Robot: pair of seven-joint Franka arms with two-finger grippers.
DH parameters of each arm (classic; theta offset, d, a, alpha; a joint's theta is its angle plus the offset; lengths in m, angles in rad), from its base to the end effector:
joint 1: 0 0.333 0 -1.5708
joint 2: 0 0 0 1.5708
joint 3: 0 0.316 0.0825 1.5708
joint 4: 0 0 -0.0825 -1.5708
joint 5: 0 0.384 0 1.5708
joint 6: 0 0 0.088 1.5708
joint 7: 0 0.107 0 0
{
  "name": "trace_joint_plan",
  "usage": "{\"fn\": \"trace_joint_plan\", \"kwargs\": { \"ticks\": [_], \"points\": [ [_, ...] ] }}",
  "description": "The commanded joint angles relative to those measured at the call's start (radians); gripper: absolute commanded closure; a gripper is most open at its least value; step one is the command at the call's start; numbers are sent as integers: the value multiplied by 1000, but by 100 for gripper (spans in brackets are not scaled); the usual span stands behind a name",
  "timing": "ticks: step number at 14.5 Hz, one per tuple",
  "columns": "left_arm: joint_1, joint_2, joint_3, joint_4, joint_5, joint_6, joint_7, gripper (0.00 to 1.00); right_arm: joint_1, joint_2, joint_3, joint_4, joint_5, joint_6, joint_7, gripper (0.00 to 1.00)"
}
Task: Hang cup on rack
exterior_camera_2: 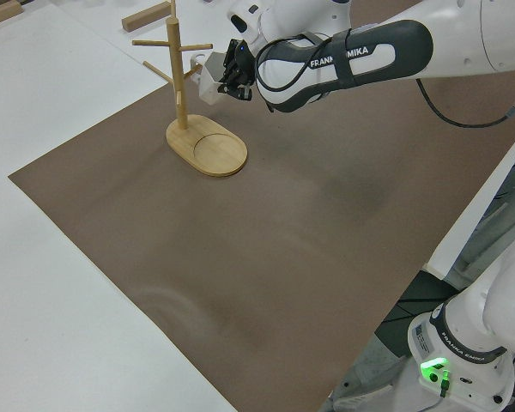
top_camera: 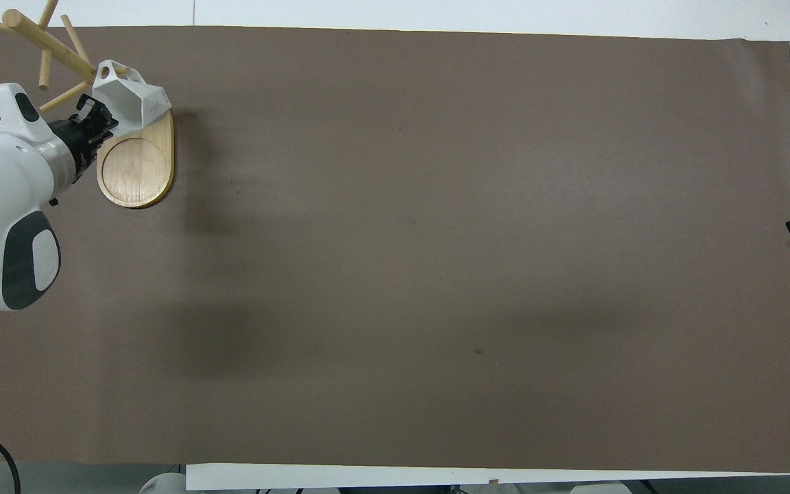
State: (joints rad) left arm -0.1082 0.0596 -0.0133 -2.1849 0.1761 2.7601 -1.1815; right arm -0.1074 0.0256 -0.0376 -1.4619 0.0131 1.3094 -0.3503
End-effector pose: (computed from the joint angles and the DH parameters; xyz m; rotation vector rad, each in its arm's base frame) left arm 0.5765 -0.0777 0.4182 2.5434 1.2506 0.6854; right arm 0.5287 -0.0752 0.6401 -3.0588 -0.3185 0.2617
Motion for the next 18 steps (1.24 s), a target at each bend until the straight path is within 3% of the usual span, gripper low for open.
{"fn": "trace_joint_plan", "kwargs": {
  "ticks": [1,3,7,10,12,14,18],
  "points": [
    [5,-53,-8,13,16,-187,-4,0,-21,11,2,9,-31,-15,37,0],
    [5,-99,-8,52,16,-375,37,0,24,-47,-10,-46,-35,-7,95,0],
    [18,-167,-8,170,13,-724,476,0,67,-47,-28,-34,-47,7,145,0],
    [37,-140,4,437,-96,-1094,858,0,80,-44,-50,-35,-39,1,146,0],
    [79,-52,4,650,-136,-1342,1060,0,81,-33,-50,-34,-45,7,146,0],
    [79,0,3,747,-133,-1422,1094,0,72,-21,-50,-37,-39,13,145,0],
    [76,5,3,749,-151,-1392,1097,0,69,-21,-50,-37,-41,19,140,0]
  ]
}}
